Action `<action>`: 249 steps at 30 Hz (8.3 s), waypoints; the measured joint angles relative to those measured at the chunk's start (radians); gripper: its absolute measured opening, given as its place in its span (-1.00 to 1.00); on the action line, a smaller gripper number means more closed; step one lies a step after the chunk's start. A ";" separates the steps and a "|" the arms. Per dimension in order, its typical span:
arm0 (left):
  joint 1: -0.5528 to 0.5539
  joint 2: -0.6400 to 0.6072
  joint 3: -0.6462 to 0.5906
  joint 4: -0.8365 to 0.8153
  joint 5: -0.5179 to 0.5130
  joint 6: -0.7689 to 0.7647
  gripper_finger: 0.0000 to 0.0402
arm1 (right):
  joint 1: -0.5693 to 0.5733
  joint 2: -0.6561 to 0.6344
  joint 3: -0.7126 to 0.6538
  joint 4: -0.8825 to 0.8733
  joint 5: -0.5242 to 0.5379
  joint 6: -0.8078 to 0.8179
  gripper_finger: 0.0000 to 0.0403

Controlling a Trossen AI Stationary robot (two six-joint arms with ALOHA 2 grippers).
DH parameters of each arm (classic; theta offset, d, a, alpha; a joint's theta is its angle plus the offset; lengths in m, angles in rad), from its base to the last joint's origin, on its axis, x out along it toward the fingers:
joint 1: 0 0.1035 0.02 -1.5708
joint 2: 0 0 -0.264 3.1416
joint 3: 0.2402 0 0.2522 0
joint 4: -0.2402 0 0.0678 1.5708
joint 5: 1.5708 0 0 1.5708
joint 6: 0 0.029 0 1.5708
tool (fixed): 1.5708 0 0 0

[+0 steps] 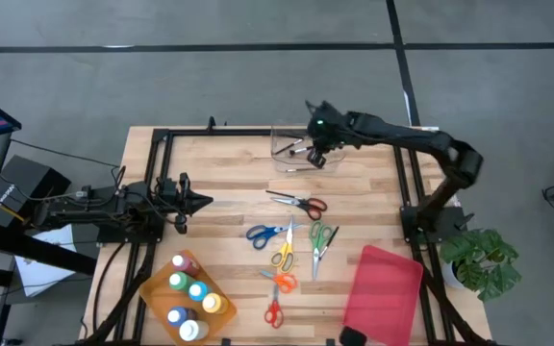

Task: Pick & Place Paint Supplies
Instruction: Put the eyeshadow brush into the transparent bin

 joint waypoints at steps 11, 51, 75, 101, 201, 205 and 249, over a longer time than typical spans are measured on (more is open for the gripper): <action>0.000 0.000 0.000 0.000 0.000 0.000 -1.00 | 0.000 0.249 0.161 -0.184 0.093 -0.073 -1.00; 0.000 0.000 0.000 0.000 0.000 0.000 -1.00 | -0.021 0.306 0.129 -0.222 0.087 -0.088 -0.86; 0.000 0.000 0.000 0.000 0.000 0.000 -1.00 | 0.043 -0.012 0.191 -0.369 0.045 -0.053 0.07; 0.000 0.000 0.000 0.000 0.000 0.000 -1.00 | 0.877 -0.009 0.191 -0.476 -0.123 0.091 -0.13; 0.000 0.000 0.000 0.000 0.000 0.000 -1.00 | 0.913 0.115 -0.342 0.116 -0.127 -0.063 -0.98; 0.000 0.000 0.000 0.000 0.000 0.000 -1.00 | 0.900 0.119 -0.328 0.133 -0.096 -0.039 -0.99; 0.000 0.000 0.000 0.000 0.000 0.000 -1.00 | 0.847 -0.146 -0.151 0.060 -0.148 -0.010 -1.00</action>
